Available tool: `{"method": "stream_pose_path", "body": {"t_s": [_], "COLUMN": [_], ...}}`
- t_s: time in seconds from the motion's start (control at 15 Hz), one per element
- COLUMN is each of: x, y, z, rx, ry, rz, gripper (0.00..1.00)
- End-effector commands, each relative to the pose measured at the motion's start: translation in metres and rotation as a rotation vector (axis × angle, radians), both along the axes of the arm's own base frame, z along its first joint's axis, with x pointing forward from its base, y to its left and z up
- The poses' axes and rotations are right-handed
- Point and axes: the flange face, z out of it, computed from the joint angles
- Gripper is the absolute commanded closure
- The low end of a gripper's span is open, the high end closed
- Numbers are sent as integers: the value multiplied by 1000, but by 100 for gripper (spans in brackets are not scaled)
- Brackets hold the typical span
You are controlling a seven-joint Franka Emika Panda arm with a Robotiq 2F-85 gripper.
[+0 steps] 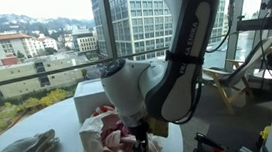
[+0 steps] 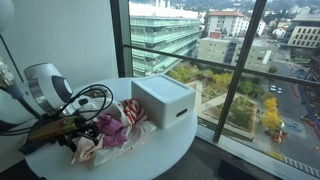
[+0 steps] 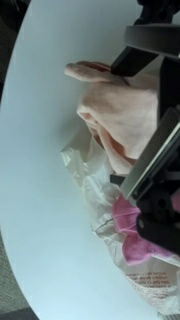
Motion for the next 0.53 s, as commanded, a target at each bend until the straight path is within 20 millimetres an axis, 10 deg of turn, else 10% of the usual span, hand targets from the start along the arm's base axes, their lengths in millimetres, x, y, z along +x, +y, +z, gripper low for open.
{"method": "stream_pose_path", "body": {"t_s": [0.0,0.07,0.47], "x": [21,23,32], "y": [6,7,11], "z": [-19,-23,-29], "rx": [7,8,7], "ry": [-18,-15,-24], "rz": [-11,-12,-19], "gripper": [0,25,66]}}
